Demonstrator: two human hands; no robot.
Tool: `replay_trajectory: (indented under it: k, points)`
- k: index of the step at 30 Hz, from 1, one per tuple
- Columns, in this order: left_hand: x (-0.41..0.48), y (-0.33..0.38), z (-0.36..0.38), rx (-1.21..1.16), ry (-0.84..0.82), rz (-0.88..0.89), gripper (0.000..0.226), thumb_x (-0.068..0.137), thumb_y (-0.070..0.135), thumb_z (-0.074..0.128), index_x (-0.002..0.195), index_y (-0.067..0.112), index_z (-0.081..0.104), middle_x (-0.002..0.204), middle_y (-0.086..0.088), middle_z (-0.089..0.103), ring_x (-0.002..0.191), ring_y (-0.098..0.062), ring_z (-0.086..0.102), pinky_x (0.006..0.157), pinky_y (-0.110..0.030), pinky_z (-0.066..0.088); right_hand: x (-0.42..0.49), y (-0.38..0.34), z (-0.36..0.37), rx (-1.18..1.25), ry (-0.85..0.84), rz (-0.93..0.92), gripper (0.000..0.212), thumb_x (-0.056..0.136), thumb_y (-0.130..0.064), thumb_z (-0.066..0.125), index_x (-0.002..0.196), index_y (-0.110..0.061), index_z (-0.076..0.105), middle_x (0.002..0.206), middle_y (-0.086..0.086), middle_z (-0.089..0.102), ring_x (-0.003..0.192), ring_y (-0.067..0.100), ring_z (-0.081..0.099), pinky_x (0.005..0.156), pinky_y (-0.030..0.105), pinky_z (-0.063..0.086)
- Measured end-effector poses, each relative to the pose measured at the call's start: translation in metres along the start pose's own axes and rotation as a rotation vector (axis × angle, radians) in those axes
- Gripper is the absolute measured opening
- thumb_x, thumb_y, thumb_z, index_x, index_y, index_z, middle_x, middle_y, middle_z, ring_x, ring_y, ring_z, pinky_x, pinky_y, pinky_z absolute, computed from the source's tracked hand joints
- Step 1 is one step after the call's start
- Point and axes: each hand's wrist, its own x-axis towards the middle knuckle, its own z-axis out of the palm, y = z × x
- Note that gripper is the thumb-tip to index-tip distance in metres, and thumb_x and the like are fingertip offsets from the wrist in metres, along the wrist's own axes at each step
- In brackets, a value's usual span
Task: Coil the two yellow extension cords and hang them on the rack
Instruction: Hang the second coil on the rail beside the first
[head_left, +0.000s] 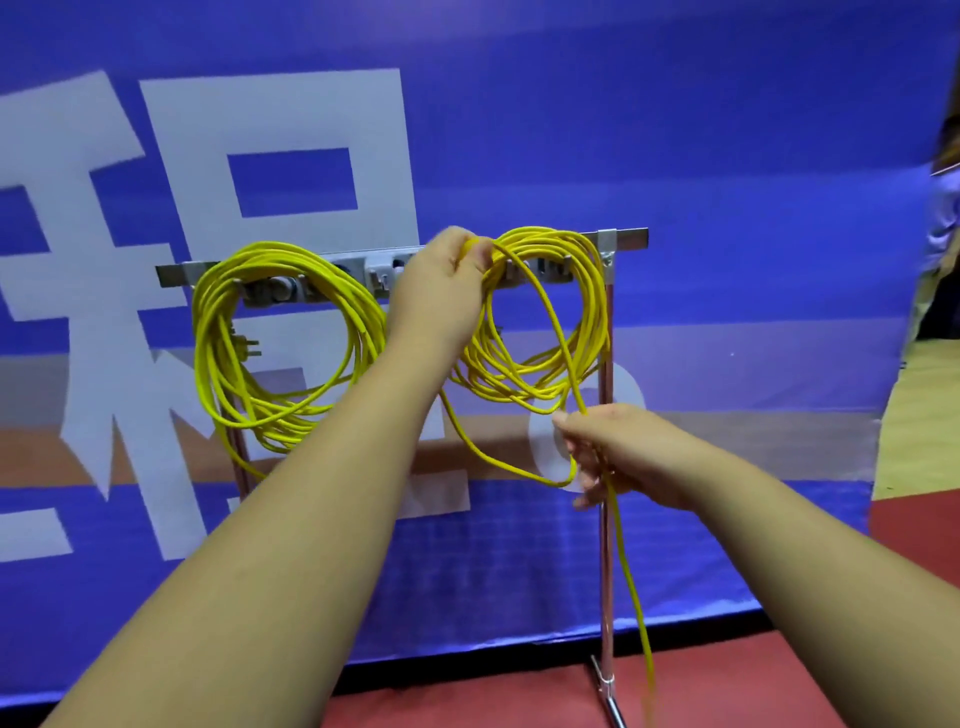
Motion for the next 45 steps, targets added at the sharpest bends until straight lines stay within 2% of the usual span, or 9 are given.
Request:
replay_trajectory:
  k: [2, 5, 8, 13, 19, 28, 34, 40, 45]
  points:
    - [0.021, -0.003, -0.008, 0.08, 0.041, -0.031, 0.036, 0.102, 0.048, 0.053, 0.089, 0.016, 0.064, 0.068, 0.004, 0.056, 0.071, -0.02, 0.055, 0.066, -0.036, 0.046, 0.004, -0.007, -0.016, 0.088, 0.032, -0.065, 0.042, 0.104, -0.05, 0.063, 0.076, -0.02, 0.055, 0.065, 0.001, 0.029, 0.051, 0.016, 0.029, 0.047, 0.029, 0.035]
    - [0.051, -0.001, -0.014, 0.144, 0.002, -0.072, 0.035, 0.101, 0.049, 0.058, 0.094, 0.016, 0.064, 0.072, 0.003, 0.056, 0.066, -0.015, 0.053, 0.059, -0.031, 0.035, 0.015, -0.032, -0.045, 0.191, 0.223, -0.212, 0.037, 0.106, -0.048, 0.06, 0.088, -0.016, 0.061, 0.068, -0.002, 0.028, 0.055, 0.014, 0.02, 0.047, 0.028, 0.017]
    - [0.08, 0.0, -0.007, 0.169, 0.023, -0.07, 0.025, 0.104, 0.039, 0.055, 0.108, 0.016, 0.062, 0.095, -0.001, 0.063, 0.087, -0.021, 0.056, 0.07, -0.03, 0.035, 0.03, -0.065, -0.066, 0.265, 0.446, -0.314, 0.033, 0.111, -0.039, 0.054, 0.089, -0.015, 0.059, 0.064, -0.003, 0.031, 0.049, 0.011, 0.023, 0.045, 0.025, 0.018]
    - [0.113, 0.006, 0.022, 0.203, -0.072, 0.012, 0.011, 0.105, 0.016, 0.05, 0.106, 0.022, 0.059, 0.105, -0.003, 0.068, 0.097, -0.022, 0.062, 0.076, -0.034, 0.051, 0.059, -0.088, -0.091, 0.248, 0.654, -0.311, 0.034, 0.111, -0.042, 0.049, 0.091, -0.017, 0.06, 0.061, -0.003, 0.033, 0.047, 0.013, 0.025, 0.045, 0.026, 0.021]
    - [0.128, 0.002, 0.052, 0.164, -0.174, -0.035, 0.01, 0.098, 0.028, 0.07, 0.106, 0.032, 0.076, 0.103, 0.005, 0.073, 0.1, -0.017, 0.067, 0.087, -0.034, 0.057, 0.09, -0.065, -0.109, 0.166, 0.81, -0.164, 0.037, 0.103, -0.045, 0.046, 0.091, -0.017, 0.068, 0.068, 0.005, 0.041, 0.053, 0.023, 0.035, 0.046, 0.031, 0.033]
    - [0.121, -0.005, 0.057, 0.076, -0.319, 0.02, 0.021, 0.105, 0.023, 0.059, 0.116, 0.026, 0.077, 0.107, 0.009, 0.075, 0.1, -0.007, 0.069, 0.094, -0.033, 0.059, 0.099, 0.01, -0.11, 0.128, 0.898, 0.004, 0.039, 0.105, -0.041, 0.042, 0.086, -0.016, 0.066, 0.063, 0.007, 0.044, 0.052, 0.028, 0.039, 0.052, 0.04, 0.037]
    - [0.116, 0.0, 0.042, 0.46, -0.293, 0.115, 0.034, 0.096, 0.012, 0.052, 0.119, 0.025, 0.073, 0.119, 0.0, 0.071, 0.109, -0.021, 0.064, 0.085, -0.031, 0.054, 0.097, 0.025, -0.095, 0.158, 0.94, 0.06, 0.04, 0.107, -0.04, 0.043, 0.084, -0.017, 0.066, 0.069, 0.008, 0.049, 0.061, 0.027, 0.044, 0.057, 0.042, 0.042]
    - [0.109, 0.002, 0.012, 0.807, -0.434, 0.099, 0.022, 0.098, 0.023, 0.065, 0.116, 0.013, 0.073, 0.107, -0.012, 0.072, 0.094, -0.03, 0.066, 0.072, -0.037, 0.056, 0.092, 0.014, -0.093, 0.169, 0.93, 0.024, 0.041, 0.109, -0.042, 0.041, 0.084, -0.018, 0.064, 0.069, 0.006, 0.047, 0.06, 0.026, 0.043, 0.054, 0.041, 0.039]
    - [0.106, -0.003, 0.008, 0.528, -0.314, 0.021, 0.032, 0.098, 0.004, 0.056, 0.124, 0.017, 0.069, 0.109, -0.006, 0.064, 0.096, -0.026, 0.062, 0.071, -0.032, 0.052, 0.088, -0.003, -0.088, 0.188, 0.922, -0.002, 0.04, 0.11, -0.04, 0.042, 0.083, -0.018, 0.063, 0.07, 0.006, 0.046, 0.06, 0.024, 0.041, 0.053, 0.04, 0.038]
